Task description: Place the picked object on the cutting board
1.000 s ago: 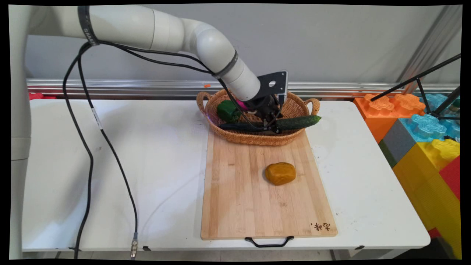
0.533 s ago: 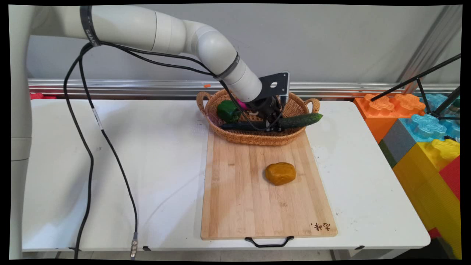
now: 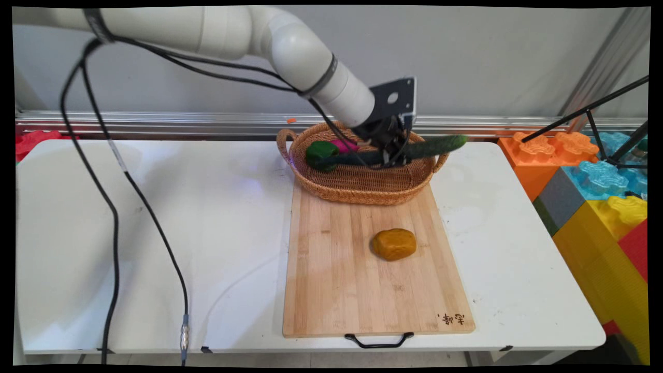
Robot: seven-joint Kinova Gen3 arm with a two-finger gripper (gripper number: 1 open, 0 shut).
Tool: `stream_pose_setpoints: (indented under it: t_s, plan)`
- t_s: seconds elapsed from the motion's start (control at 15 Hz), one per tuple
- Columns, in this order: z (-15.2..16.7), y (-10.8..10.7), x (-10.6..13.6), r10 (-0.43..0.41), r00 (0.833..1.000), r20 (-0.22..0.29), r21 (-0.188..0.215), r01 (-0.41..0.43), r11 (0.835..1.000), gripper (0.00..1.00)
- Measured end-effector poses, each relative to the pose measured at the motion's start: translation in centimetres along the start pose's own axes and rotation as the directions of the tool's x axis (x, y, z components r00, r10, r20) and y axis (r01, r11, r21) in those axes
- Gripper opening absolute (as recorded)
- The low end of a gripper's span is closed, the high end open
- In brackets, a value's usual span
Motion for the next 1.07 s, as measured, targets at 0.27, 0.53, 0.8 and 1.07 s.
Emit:
stream_pose_setpoints:
  t_s: [0.27, 0.53, 0.8, 1.07]
  plan:
    - [-3.2, 1.3, 3.0, 0.005, 1.0, -0.026, 0.012, -0.005, 1.0, 0.0]
    - [-6.2, 5.5, 6.3, -0.02, 0.999, -0.048, -0.08, 0.016, 0.997, 0.0]
    - [-8.2, 10.7, 8.2, -0.05, 0.998, -0.043, -0.202, 0.04, 0.979, 0.0]
    - [-8.3, 14.3, 8.0, -0.048, 0.999, -0.022, -0.256, 0.04, 0.966, 0.0]
